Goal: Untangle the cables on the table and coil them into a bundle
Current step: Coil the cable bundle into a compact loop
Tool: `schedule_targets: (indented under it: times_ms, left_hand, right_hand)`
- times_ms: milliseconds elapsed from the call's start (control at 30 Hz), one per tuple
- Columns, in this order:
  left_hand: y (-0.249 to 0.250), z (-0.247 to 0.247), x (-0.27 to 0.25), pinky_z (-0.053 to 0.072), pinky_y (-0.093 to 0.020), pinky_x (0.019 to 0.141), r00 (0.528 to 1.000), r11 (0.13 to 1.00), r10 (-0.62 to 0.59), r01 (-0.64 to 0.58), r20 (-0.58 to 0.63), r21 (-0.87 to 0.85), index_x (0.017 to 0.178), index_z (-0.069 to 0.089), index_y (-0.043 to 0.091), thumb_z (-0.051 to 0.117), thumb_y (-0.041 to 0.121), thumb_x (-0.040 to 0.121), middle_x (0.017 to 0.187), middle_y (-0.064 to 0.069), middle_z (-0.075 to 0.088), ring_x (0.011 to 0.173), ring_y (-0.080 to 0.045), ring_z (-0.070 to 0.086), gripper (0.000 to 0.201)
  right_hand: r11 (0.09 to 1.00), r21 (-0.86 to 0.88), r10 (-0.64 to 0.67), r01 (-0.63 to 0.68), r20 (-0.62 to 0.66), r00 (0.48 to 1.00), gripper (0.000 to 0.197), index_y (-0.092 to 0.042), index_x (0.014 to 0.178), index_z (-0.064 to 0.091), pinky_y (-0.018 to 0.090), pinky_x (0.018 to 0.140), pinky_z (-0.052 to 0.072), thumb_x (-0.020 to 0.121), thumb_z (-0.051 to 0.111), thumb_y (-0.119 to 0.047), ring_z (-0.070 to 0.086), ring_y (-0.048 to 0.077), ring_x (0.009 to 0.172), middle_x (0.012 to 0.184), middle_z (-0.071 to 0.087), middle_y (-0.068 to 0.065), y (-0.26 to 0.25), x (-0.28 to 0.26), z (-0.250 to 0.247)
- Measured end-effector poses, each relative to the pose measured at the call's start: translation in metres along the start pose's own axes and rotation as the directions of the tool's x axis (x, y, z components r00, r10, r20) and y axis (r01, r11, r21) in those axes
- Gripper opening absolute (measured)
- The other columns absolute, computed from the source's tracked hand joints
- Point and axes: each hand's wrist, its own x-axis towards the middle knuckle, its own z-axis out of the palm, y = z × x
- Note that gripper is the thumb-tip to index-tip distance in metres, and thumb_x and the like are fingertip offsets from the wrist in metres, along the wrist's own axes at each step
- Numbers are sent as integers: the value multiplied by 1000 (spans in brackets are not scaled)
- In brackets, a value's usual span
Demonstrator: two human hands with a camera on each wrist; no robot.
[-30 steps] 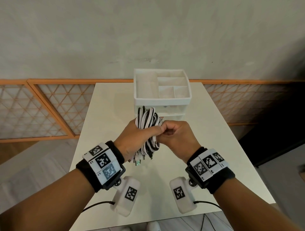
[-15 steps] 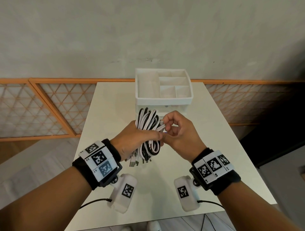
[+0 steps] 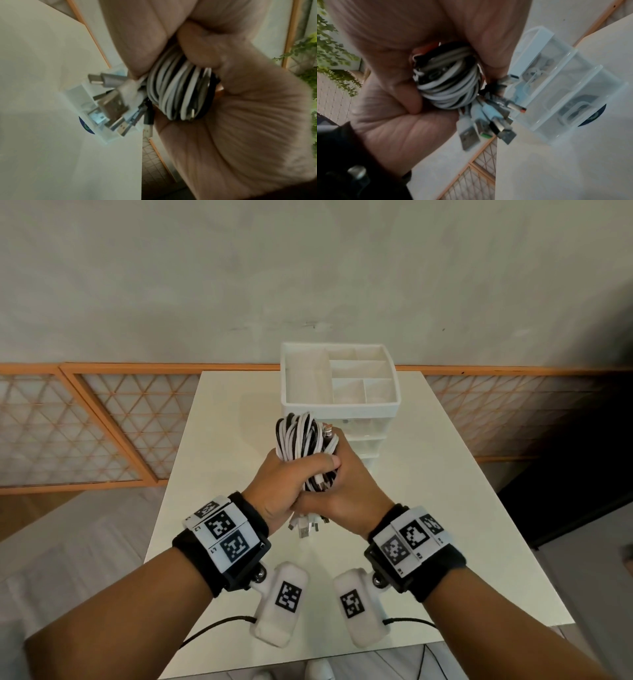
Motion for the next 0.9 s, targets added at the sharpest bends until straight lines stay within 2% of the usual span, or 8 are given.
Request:
schedule_targets:
  times_ms: [100, 200, 267, 400, 533, 633, 800, 900]
  left_hand:
    - [2, 0, 0, 57, -48, 83, 1000, 999, -26, 26, 8, 30, 102, 71, 8, 71, 9, 78, 96, -20, 69, 94, -33, 69, 24]
    - [2, -2, 2, 58, -35, 76, 997, 993, 1, 8, -78, 119, 110, 68, 10, 78, 8, 79, 101, -12, 75, 96, -27, 71, 33]
    - [2, -5, 5, 59, -34, 77, 983, 984, 62, -32, -171, 173, 114, 63, 16, 85, 5, 70, 103, -6, 74, 95, -20, 72, 50]
    - [0, -5, 8, 61, -36, 75, 980, 967, 67, -17, -188, 253, 110, 60, 17, 80, -1, 68, 99, -8, 72, 86, -17, 70, 50]
    - [-8, -5, 10, 60, -47, 80, 977, 952, 62, 4, -205, 308, 105, 60, 23, 74, 13, 58, 97, -8, 71, 90, -24, 70, 49]
    - [-14, -2, 13, 60, -50, 78, 975, 939, 40, 39, -221, 342, 101, 60, 28, 71, 24, 53, 95, -4, 71, 92, -25, 70, 50]
    - [-20, -4, 18, 58, -29, 68, 980, 839, 9, 101, -199, 535, 99, 58, 32, 75, 29, 65, 90, 7, 71, 85, -11, 68, 39]
    - [-19, -7, 21, 59, -35, 72, 986, 800, -18, 114, -167, 589, 100, 59, 29, 75, 29, 66, 90, 5, 71, 86, -15, 69, 38]
  right_hand:
    - [999, -13, -32, 30, -147, 989, 79, -15, 129, 46, 51, 83, 60, 62, 78, 10, 69, 22, 106, 112, 69, 7, 7, 1, 5]
    - [995, -103, -25, 2, -222, 975, 75, -20, 124, 51, 36, 80, 61, 59, 82, 2, 70, 12, 96, 104, 71, -2, 8, 0, 2]
    - [974, -221, -1, -53, -236, 972, 75, -26, 122, 50, 25, 68, 58, 59, 82, -3, 70, 5, 83, 95, 71, -9, 6, -2, 0]
    - [935, -334, 50, -122, -214, 976, 77, -33, 123, 44, 36, 54, 61, 59, 82, -16, 71, 9, 72, 88, 72, -9, 6, -2, -2]
    - [925, -340, 117, -168, -165, 979, 88, -31, 125, 40, 41, 65, 63, 53, 91, -28, 72, 8, 77, 95, 72, -11, 9, 2, -4]
    - [906, -362, 156, -220, -198, 968, 77, -33, 116, 45, 39, 72, 62, 52, 89, -26, 71, 8, 80, 91, 72, -11, 17, 9, -9]
    - [879, -391, 205, -272, -206, 957, 68, -30, 110, 48, 43, 64, 62, 55, 87, -20, 71, 16, 77, 89, 71, -6, 28, 10, -12]
    - [874, -407, 188, -264, -218, 958, 81, -34, 120, 43, 42, 66, 63, 52, 85, -24, 71, 16, 79, 92, 71, -7, 35, 10, -9]
